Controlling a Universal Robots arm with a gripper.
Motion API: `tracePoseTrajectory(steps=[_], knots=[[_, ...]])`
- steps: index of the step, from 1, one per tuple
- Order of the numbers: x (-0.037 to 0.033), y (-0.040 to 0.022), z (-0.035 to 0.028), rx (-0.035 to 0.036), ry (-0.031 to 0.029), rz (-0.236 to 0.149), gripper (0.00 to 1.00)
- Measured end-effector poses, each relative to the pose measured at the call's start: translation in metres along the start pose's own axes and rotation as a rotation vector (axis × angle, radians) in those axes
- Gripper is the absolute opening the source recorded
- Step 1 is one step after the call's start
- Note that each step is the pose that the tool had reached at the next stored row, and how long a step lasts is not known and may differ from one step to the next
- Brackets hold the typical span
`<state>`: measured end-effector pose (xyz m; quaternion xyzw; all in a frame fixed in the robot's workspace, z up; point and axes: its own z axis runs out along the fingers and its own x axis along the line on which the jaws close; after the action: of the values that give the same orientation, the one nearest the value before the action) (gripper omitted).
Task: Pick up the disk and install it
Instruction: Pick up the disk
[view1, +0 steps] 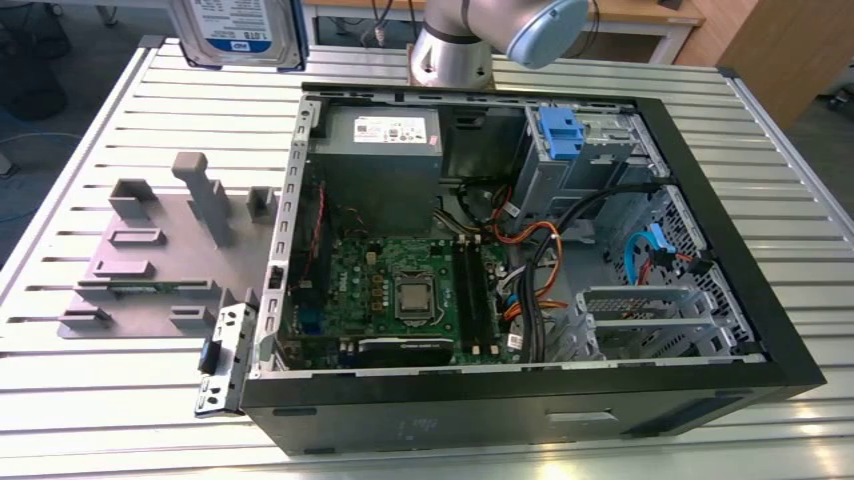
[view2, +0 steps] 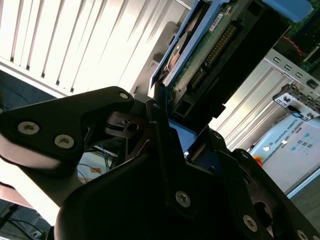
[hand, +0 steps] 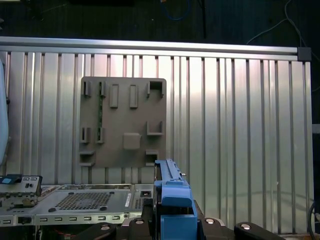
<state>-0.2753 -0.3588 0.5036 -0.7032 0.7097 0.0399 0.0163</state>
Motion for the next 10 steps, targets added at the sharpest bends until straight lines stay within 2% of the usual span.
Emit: tracePoseTrajectory(steps=[10], knots=[[0.0000, -0.0030, -0.0001, 0.0001, 0.0000, 0.000, 0.37]])
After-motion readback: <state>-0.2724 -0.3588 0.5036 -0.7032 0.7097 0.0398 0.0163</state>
